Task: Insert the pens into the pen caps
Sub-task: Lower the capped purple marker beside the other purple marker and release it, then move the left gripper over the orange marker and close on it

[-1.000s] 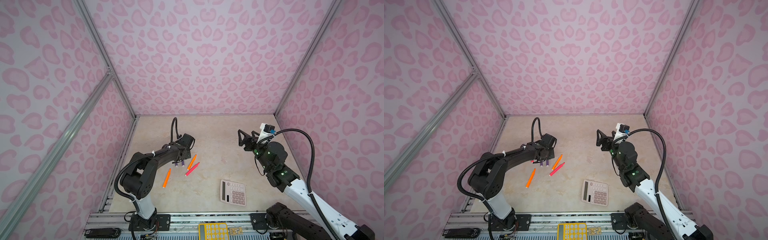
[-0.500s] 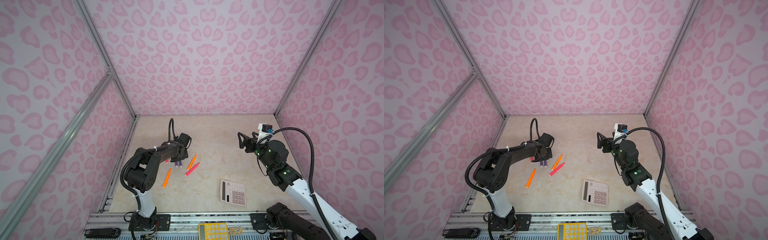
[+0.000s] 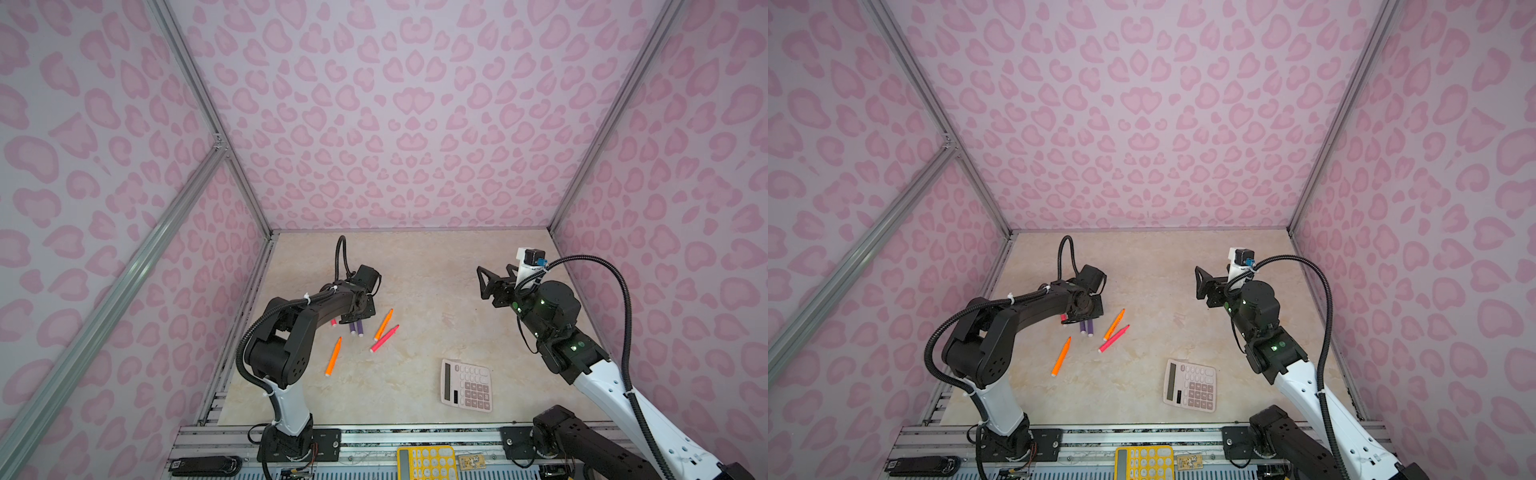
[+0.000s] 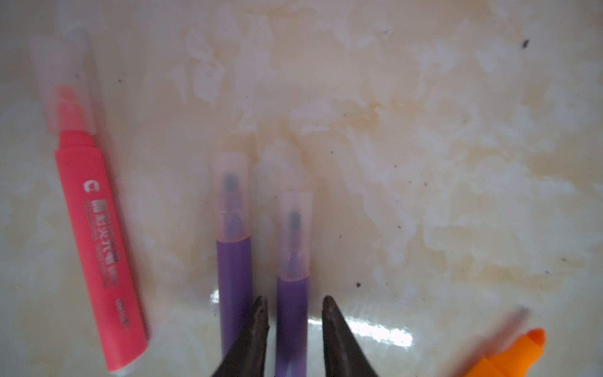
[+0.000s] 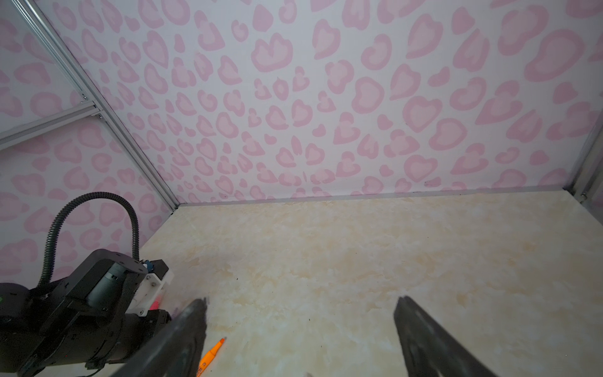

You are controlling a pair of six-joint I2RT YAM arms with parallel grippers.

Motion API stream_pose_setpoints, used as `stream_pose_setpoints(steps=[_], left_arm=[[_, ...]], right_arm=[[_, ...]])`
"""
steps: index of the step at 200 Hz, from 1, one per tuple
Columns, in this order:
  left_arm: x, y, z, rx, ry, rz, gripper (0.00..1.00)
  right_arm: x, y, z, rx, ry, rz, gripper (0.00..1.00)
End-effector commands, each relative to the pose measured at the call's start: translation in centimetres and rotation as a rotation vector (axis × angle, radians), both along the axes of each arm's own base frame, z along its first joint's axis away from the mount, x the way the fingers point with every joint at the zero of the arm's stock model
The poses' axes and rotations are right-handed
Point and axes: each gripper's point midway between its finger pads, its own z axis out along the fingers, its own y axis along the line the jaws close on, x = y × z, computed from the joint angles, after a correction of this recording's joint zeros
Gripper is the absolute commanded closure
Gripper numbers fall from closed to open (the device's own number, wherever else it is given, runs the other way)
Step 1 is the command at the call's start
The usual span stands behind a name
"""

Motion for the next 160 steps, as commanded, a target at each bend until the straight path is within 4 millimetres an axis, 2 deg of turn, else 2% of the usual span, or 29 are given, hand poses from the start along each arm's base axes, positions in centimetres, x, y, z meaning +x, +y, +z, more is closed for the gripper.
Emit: stream_pose_setpoints(steps=[1, 34, 60, 81, 112, 160], left_arm=[[-0.4, -0.1, 1.6, -0.011, -0.032, -0.022, 0.58], [-1.8, -1.4, 5.1, -0.022, -0.124, -0.093, 0.54], [-3.6, -5.3, 6.5, -0.066, -0.159, -0.241, 0.52], [-4.6, -7.6, 5.7, -0.027, -0.148, -0.337, 0.52], [-4.2, -7.6, 3.4, 0.051, -0.082, -0.345, 0.52], [-4.2, -9.2, 2.1, 0.012, -0.037, -0.399, 0.5]], right_arm=[[-0.2, 0.1, -0.2, -0.012, -0.008, 0.011, 0.09], [-0.3, -0.2, 0.0, -0.011, -0.013, -0.002, 0.09], [-0.1, -0.1, -0.3, -0.013, -0.009, 0.002, 0.09], [0.1, 0.2, -0.4, -0.022, 0.01, 0.011, 0.09], [-0.1, 0.1, -0.5, -0.028, 0.003, 0.01, 0.09], [-0.5, -0.3, -0.2, -0.03, -0.007, 0.002, 0.09]])
